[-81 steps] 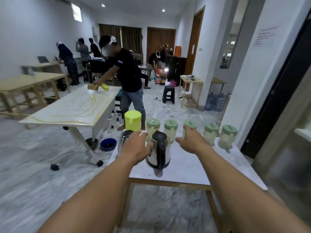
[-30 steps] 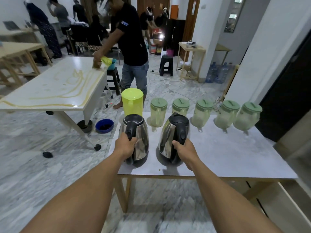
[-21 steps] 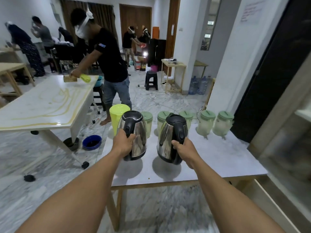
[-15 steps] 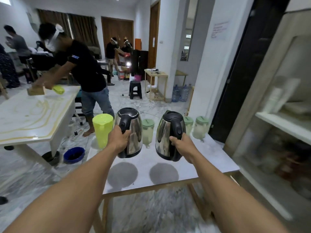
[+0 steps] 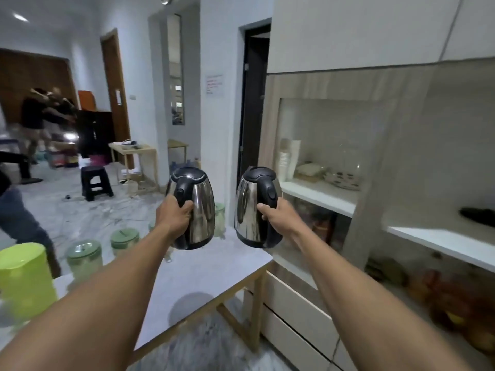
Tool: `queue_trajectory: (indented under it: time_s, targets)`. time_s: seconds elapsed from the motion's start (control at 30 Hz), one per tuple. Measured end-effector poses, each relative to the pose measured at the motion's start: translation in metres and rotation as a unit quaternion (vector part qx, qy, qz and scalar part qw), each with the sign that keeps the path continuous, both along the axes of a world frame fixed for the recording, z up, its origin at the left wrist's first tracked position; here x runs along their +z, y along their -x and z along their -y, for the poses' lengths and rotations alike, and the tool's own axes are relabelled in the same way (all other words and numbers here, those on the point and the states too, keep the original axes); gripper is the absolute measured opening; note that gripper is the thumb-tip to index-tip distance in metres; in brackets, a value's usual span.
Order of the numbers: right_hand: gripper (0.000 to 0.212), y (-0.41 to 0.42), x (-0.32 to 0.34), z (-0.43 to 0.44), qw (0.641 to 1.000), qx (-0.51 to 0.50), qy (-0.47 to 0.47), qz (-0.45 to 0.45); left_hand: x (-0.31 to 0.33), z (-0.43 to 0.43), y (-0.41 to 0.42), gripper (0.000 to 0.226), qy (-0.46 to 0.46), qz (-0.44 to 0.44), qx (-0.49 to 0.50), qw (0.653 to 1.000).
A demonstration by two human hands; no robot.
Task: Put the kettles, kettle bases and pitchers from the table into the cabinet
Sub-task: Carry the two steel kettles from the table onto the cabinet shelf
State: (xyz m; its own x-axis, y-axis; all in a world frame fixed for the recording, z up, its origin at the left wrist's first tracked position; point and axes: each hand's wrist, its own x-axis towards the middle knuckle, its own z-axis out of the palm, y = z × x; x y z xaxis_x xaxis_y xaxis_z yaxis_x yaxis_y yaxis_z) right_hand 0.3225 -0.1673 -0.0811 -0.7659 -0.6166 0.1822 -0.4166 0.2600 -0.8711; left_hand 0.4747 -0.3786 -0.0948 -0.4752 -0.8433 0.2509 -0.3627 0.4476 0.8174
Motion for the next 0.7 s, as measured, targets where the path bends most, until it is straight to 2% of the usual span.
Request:
queue_trajectory:
  time_s: [0.27,0.4,0.5,0.7]
  targets:
    - [0.018,-0.012,0.031,-0.133,0.984,-0.176,0.028,-0.016,0.031,-0.088,0.071,0.028,0.04,-0.026,-0.176,0.983]
    - [0.02,-0.03,0.042,-0.191,0.968,-0.246,0.04,-0.023,0.045,-0.141,0.088,0.025,0.043,-0.029,-0.263,0.963]
    - [0.012,-0.048,0.049,-0.231,0.956,-0.29,0.038,-0.024,0.053,-0.177,0.097,0.026,0.037,-0.033,-0.314,0.948]
    - [0.01,-0.085,0.059,-0.312,0.917,-0.395,0.045,-0.034,0.07,-0.258,0.105,0.024,0.053,-0.033,-0.408,0.911]
